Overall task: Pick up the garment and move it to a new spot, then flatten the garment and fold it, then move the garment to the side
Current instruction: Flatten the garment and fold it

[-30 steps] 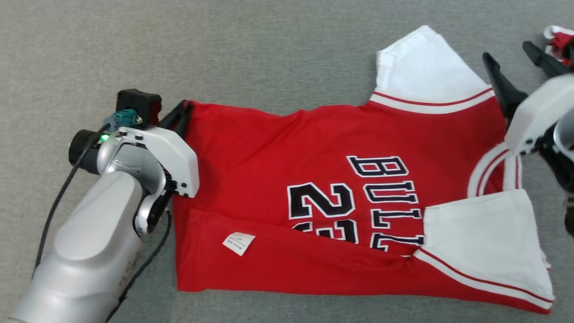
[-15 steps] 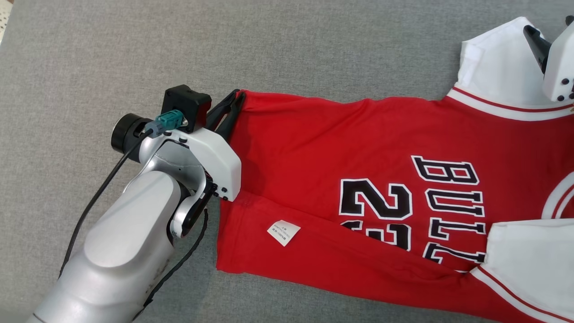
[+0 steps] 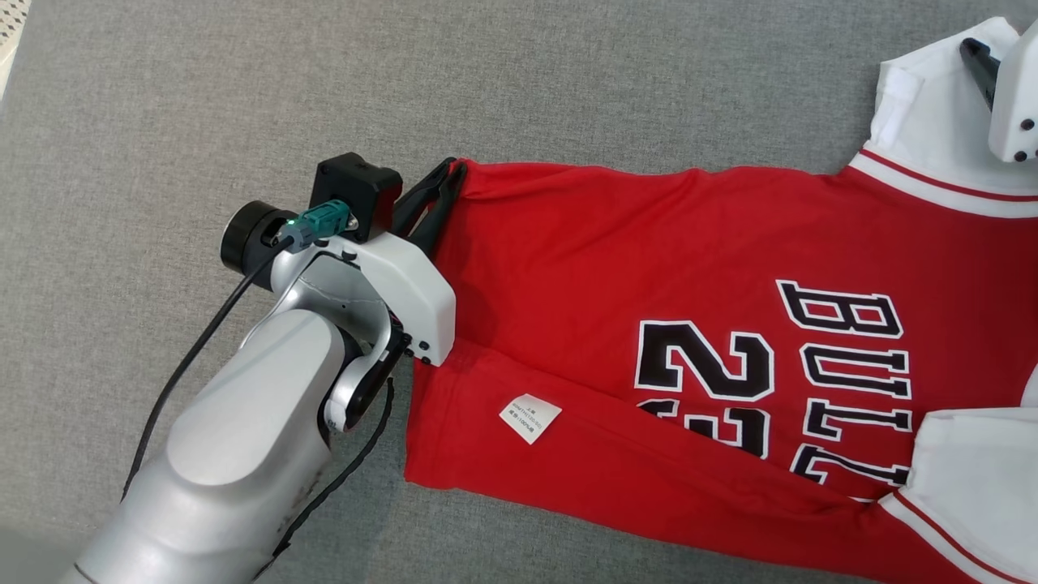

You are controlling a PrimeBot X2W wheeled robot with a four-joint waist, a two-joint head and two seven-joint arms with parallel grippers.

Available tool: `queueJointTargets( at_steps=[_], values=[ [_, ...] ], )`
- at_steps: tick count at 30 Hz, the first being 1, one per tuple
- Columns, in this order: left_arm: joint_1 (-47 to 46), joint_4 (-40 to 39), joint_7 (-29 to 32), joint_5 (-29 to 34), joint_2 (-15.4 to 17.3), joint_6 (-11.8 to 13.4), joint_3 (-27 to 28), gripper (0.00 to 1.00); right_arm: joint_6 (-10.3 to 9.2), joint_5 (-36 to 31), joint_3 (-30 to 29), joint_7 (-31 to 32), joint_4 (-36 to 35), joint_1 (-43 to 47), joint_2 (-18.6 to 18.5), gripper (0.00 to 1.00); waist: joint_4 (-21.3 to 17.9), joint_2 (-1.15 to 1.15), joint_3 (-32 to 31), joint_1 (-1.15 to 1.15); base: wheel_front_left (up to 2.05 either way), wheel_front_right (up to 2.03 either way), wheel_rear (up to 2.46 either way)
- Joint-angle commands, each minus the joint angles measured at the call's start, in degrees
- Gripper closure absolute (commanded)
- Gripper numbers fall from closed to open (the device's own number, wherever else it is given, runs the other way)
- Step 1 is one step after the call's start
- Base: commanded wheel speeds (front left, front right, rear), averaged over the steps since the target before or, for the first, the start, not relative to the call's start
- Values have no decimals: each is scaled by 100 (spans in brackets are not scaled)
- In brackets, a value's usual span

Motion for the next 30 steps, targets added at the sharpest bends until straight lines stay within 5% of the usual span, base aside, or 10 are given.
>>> queueJointTargets(
  at_steps=[1,3,5,7,19,30],
  values=[
    [-88,8,-27,-29,10,-14,-1,100,1,10,101,57,172,27,45,20,31,0,27,0,0,0,0],
    [-107,23,-34,-36,5,-16,-9,100,1,43,167,83,284,-11,62,55,42,0,40,0,0,0,0],
    [-133,33,-32,-41,6,-12,-12,100,0,75,223,63,375,-63,75,69,39,0,44,0,0,0,0],
    [-156,42,-44,-41,17,-11,-14,100,0,92,269,-4,445,-109,82,100,26,0,36,0,0,0,0],
    [-6,175,-187,-134,167,47,119,100,0,475,282,-825,488,-134,192,100,-322,0,-308,0,0,0,0],
    [586,-171,-424,-375,515,169,376,100,0,1597,654,-1556,-1009,1084,-395,100,-830,0,-848,0,0,0,0]
  ],
)
